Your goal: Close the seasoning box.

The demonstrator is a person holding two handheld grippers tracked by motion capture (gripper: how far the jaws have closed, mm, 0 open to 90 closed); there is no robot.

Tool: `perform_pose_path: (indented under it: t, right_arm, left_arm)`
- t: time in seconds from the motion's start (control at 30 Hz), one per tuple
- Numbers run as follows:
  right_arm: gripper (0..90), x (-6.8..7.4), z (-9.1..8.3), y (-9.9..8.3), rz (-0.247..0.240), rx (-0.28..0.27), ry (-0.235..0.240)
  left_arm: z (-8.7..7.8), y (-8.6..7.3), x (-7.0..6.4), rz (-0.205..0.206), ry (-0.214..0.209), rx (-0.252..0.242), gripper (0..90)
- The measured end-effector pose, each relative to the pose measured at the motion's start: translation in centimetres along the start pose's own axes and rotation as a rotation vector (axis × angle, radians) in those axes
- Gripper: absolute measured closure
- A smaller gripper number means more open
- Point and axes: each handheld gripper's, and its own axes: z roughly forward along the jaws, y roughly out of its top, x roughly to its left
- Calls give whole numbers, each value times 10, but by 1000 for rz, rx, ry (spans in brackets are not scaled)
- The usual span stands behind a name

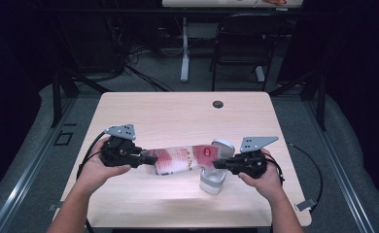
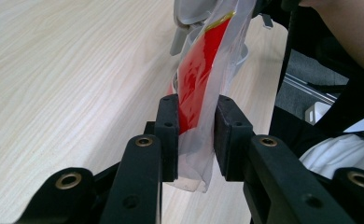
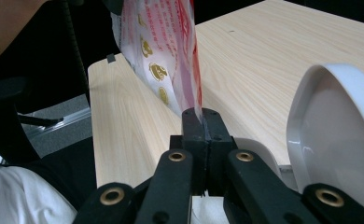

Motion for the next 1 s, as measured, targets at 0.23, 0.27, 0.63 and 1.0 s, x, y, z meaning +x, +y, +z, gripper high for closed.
perform_pose_path:
  t: [0.23, 0.27, 0.63, 1.0]
  right_arm:
    - [900, 4, 1, 8, -19, 11, -17]
    - [900, 6, 1, 11, -21, 13, -18]
    - [900, 8, 1, 17, -16, 37, -27]
    - [900, 11, 0, 27, -10, 36, -29]
  left_arm:
    - [0, -11, 2, -3, 8, -16, 730]
    - [-1, -13, 2, 1, 12, -16, 728]
    - [4, -20, 0, 18, 33, -20, 717]
    - [9, -35, 5, 6, 28, -39, 707]
